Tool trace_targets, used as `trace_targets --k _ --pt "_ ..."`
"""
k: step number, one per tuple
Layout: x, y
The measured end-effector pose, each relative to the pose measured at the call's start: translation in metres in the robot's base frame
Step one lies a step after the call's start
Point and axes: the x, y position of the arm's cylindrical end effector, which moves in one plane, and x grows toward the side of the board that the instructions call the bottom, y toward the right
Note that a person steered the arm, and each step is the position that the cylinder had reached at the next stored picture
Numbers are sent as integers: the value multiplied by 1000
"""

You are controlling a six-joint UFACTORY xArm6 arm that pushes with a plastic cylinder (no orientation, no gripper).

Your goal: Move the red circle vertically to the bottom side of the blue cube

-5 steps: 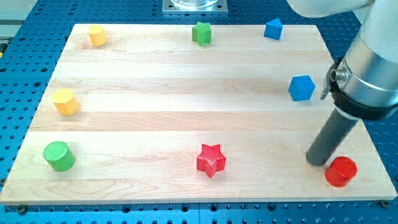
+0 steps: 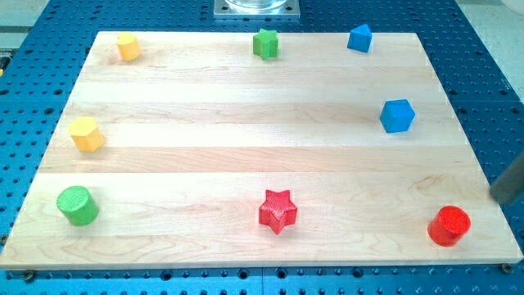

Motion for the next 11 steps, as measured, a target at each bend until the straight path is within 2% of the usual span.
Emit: trace_targets --k 1,2,3,5,11 --pt "51 0" --pt "57 -25" --pt "59 -87" --pt "39 -112" --pt "45 -87"
